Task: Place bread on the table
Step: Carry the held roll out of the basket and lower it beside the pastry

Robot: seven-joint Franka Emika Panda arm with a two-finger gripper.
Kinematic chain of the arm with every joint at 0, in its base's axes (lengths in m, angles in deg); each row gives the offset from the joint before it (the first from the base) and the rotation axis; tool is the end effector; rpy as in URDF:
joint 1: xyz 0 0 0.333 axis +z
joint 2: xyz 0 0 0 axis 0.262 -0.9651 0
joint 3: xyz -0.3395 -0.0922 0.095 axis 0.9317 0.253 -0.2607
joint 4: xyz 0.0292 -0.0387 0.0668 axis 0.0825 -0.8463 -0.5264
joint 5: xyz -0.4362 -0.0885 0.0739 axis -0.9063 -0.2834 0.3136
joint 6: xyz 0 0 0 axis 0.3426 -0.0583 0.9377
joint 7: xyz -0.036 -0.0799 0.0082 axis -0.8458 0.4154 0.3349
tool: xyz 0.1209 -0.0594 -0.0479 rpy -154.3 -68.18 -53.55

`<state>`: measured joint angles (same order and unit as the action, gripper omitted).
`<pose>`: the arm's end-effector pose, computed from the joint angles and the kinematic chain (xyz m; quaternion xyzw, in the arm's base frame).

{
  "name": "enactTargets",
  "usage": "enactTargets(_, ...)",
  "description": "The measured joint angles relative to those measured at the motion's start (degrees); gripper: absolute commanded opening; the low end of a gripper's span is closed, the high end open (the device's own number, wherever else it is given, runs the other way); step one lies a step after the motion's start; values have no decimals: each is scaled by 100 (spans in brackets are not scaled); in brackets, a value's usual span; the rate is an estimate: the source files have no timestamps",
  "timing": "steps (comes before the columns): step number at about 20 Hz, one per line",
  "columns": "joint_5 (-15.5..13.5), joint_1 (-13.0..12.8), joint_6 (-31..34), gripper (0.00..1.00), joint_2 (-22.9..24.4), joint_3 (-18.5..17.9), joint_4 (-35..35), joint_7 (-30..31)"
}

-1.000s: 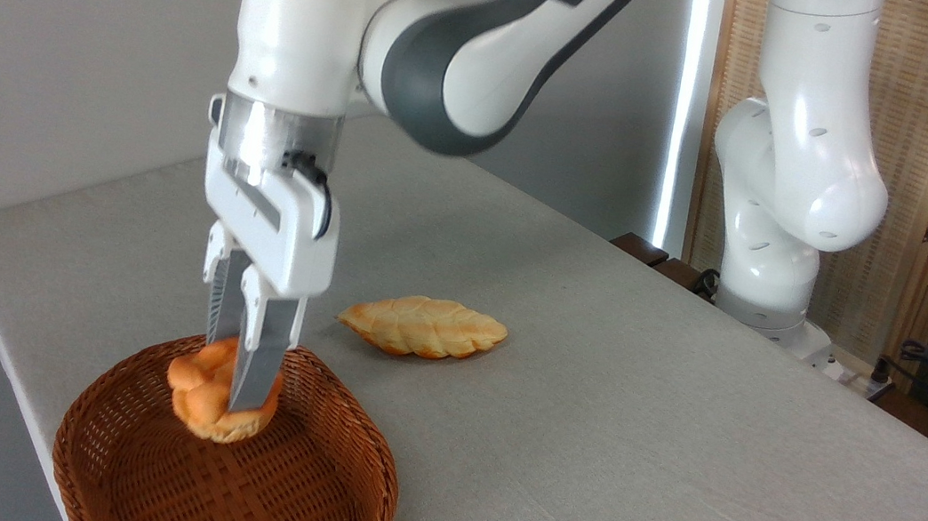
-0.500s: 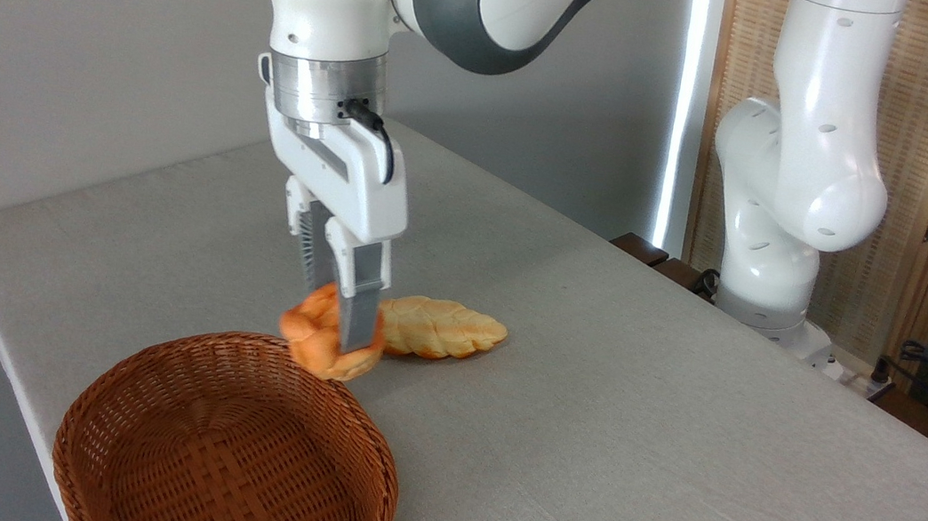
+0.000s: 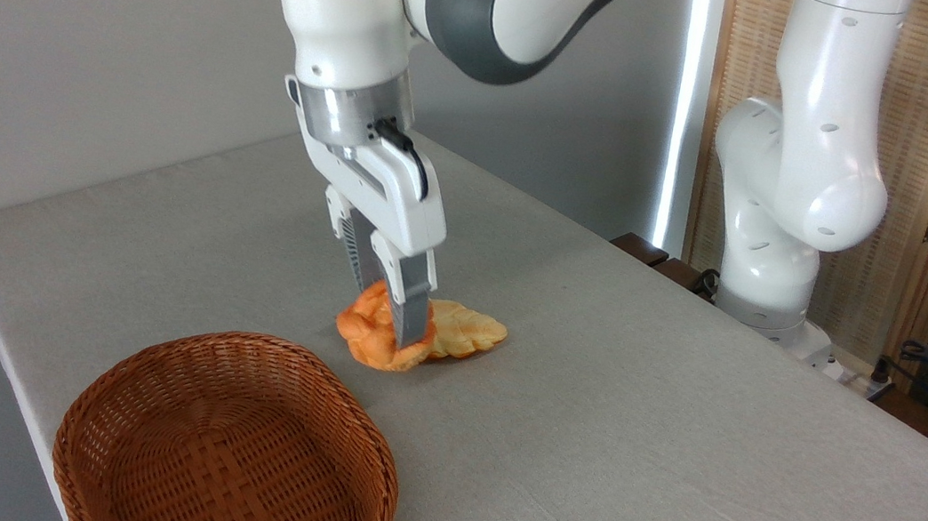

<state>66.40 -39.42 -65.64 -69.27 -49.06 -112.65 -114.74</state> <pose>0.5634 -0.0763 0.4721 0.9096 -0.4137 -0.0347 0.0155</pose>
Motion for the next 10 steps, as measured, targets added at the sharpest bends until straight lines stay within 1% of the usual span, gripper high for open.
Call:
enactTargets(5,-30,-100,-16,100,-22,9,-268,0)
enactTargets(10,-30,-134,-33,100,-41,13,-292,0)
